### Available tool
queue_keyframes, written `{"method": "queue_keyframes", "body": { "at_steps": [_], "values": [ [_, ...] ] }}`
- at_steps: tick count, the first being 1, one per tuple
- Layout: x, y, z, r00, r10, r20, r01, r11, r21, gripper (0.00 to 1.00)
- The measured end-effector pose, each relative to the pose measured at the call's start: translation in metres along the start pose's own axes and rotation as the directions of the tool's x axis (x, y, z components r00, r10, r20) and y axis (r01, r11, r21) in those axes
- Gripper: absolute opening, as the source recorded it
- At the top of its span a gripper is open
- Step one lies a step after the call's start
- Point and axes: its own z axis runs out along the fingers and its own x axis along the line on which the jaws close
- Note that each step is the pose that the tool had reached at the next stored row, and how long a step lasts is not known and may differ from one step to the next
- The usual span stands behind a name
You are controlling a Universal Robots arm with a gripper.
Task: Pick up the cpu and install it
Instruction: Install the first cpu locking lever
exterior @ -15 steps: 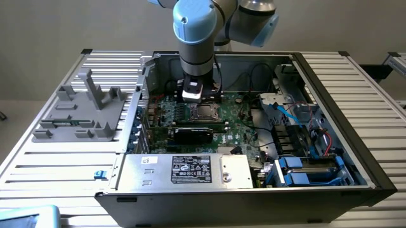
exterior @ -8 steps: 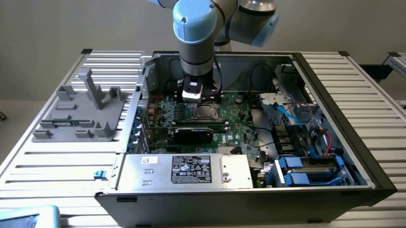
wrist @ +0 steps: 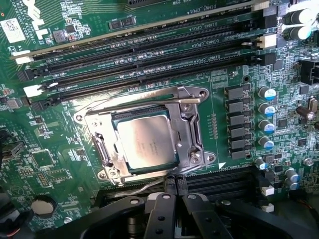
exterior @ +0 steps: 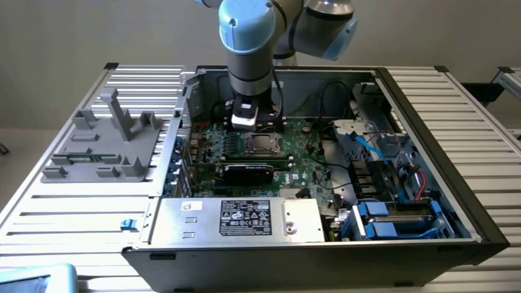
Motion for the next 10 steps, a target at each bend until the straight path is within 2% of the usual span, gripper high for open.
{"method": "queue_keyframes", "body": {
  "at_steps": [2, 10],
  "values": [
    [-0.003, -0.0002, -0.0027, 1.0000, 0.000, 0.0006, 0.000, 1.0000, 0.0031, 0.12],
    [-0.016, 0.0019, -0.0083, 1.0000, 0.001, 0.0048, -0.002, 0.9997, 0.0229, 0.12]
  ]
}}
